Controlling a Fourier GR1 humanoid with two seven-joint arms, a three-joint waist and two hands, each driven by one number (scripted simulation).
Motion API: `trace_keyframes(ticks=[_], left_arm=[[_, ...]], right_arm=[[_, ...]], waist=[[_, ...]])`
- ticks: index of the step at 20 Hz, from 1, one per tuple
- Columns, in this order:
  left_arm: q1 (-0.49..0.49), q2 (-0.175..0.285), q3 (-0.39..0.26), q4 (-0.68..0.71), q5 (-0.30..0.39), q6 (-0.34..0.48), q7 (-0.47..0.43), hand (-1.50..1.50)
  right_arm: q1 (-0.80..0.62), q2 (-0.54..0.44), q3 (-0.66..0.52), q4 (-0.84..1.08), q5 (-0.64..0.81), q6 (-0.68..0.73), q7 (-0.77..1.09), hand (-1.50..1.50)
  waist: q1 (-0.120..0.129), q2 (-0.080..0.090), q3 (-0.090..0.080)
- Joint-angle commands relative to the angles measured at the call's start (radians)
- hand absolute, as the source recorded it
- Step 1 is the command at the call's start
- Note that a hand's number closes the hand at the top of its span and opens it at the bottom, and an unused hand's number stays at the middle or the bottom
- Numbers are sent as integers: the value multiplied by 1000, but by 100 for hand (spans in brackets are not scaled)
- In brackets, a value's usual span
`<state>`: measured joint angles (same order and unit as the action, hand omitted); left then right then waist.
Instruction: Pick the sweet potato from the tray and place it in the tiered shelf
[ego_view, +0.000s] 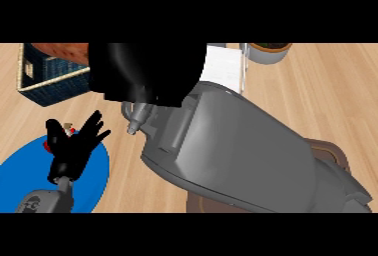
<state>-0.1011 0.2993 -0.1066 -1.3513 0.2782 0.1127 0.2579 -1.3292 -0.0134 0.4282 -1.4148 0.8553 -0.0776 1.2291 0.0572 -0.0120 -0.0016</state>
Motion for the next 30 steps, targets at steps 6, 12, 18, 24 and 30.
trace_keyframes(ticks=[6, 12, 18, 24, 30], left_arm=[[16, -25, 1, 62, -27, 20, -23, 0], [70, -4, 12, -4, -10, -13, -14, 0], [43, 3, 22, -15, -14, -9, 27, 0], [21, -37, 9, 19, -27, -2, 34, 0], [31, -6, 49, 69, -17, -60, -23, 0]], right_arm=[[-269, 13, -228, 328, -45, 49, 65, 150], [-321, 13, -285, 505, -87, 55, -54, 150], [-368, -8, -341, 709, -75, 13, -211, 150], [-374, 9, -361, 822, -28, -102, -271, 150], [-358, -5, -379, 903, -12, -161, -375, 150]], waist=[[-32, 18, -2], [-28, 15, 0], [-24, 21, 0], [-26, 23, -1], [-28, 24, -1]])
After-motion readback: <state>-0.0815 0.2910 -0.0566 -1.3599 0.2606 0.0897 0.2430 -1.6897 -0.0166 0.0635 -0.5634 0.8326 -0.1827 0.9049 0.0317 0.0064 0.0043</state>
